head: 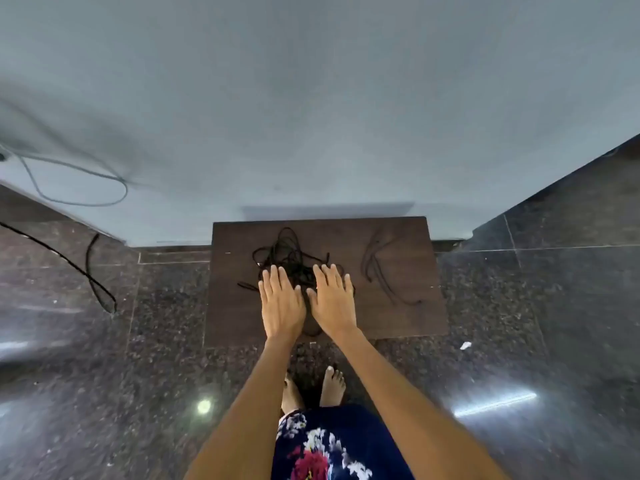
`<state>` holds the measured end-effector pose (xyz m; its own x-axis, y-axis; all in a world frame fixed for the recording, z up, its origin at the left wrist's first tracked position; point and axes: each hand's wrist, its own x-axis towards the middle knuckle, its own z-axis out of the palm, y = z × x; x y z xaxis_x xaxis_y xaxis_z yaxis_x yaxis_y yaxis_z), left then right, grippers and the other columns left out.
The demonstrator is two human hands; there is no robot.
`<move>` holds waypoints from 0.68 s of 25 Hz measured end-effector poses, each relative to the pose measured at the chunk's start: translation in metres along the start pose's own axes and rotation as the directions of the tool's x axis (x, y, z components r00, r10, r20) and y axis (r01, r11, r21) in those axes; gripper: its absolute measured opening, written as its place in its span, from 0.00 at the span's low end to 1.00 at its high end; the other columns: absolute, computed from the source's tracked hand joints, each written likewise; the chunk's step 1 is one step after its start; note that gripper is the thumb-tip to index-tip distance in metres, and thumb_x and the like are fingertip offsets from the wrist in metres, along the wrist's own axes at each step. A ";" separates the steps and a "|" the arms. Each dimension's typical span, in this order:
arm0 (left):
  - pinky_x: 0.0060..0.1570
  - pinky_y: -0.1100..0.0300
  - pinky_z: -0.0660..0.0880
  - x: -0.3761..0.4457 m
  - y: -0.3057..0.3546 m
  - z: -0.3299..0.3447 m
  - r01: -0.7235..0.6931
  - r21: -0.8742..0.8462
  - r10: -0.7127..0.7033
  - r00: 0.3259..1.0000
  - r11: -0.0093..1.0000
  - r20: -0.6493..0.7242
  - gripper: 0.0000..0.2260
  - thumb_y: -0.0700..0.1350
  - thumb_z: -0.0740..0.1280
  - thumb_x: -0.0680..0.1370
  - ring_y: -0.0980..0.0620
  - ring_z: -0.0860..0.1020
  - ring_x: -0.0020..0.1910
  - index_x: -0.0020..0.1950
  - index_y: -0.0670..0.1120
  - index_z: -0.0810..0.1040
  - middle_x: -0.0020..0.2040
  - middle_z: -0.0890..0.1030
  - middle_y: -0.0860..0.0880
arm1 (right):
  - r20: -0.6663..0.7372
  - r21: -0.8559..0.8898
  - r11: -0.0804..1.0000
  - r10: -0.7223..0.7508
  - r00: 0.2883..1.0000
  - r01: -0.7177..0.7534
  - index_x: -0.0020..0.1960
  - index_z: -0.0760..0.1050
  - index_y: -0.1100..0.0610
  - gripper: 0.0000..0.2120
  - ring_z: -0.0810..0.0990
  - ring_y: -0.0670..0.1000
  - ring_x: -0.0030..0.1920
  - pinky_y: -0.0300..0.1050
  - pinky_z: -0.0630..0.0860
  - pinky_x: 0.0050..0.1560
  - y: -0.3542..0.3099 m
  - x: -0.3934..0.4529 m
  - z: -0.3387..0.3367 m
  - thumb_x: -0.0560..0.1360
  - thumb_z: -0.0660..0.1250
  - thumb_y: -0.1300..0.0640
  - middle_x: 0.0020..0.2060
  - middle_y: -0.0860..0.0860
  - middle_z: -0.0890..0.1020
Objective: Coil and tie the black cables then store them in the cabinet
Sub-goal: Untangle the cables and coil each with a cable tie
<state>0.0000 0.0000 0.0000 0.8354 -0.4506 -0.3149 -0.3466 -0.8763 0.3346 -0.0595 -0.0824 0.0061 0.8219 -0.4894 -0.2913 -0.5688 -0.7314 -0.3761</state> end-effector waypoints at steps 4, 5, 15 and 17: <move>0.76 0.51 0.47 0.017 -0.021 0.076 0.089 -0.140 -0.103 0.990 0.986 -0.097 0.24 0.46 0.53 0.82 0.44 0.50 0.77 0.76 0.38 0.55 0.77 0.56 0.41 | -0.052 0.112 0.987 0.119 0.991 -0.113 0.75 0.60 0.56 0.23 0.54 0.53 0.77 0.54 0.50 0.76 0.027 0.015 0.075 0.82 0.54 0.53 0.74 0.53 0.63; 0.76 0.51 0.47 0.023 -0.025 0.091 0.078 -0.168 -0.100 0.987 0.983 -0.128 0.24 0.46 0.54 0.82 0.44 0.50 0.77 0.76 0.38 0.55 0.77 0.56 0.41 | -0.080 0.143 0.983 0.130 0.988 -0.118 0.75 0.60 0.56 0.22 0.54 0.53 0.77 0.54 0.49 0.76 0.031 0.020 0.090 0.81 0.55 0.54 0.74 0.53 0.64; 0.74 0.49 0.51 0.050 -0.055 0.147 -0.074 -0.290 -0.047 0.920 0.954 -0.389 0.24 0.43 0.57 0.80 0.42 0.57 0.76 0.75 0.38 0.59 0.75 0.61 0.40 | -0.425 0.059 0.998 0.036 0.904 -0.013 0.69 0.69 0.56 0.23 0.69 0.54 0.70 0.55 0.64 0.69 0.046 0.036 0.137 0.75 0.66 0.57 0.65 0.53 0.75; 0.74 0.49 0.54 0.037 -0.055 0.144 -0.083 -0.317 -0.043 0.928 0.945 -0.371 0.23 0.43 0.58 0.80 0.42 0.60 0.74 0.74 0.38 0.60 0.74 0.63 0.39 | -0.390 -0.010 1.000 -0.004 0.921 0.000 0.69 0.69 0.55 0.22 0.69 0.54 0.68 0.53 0.63 0.68 0.049 0.031 0.131 0.75 0.64 0.57 0.65 0.53 0.74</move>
<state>-0.0113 0.0067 -0.1580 0.9479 -0.3176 0.0227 -0.2618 -0.7367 0.6235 -0.0653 -0.0713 -0.1362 0.7702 -0.6332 0.0760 -0.5689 -0.7360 -0.3670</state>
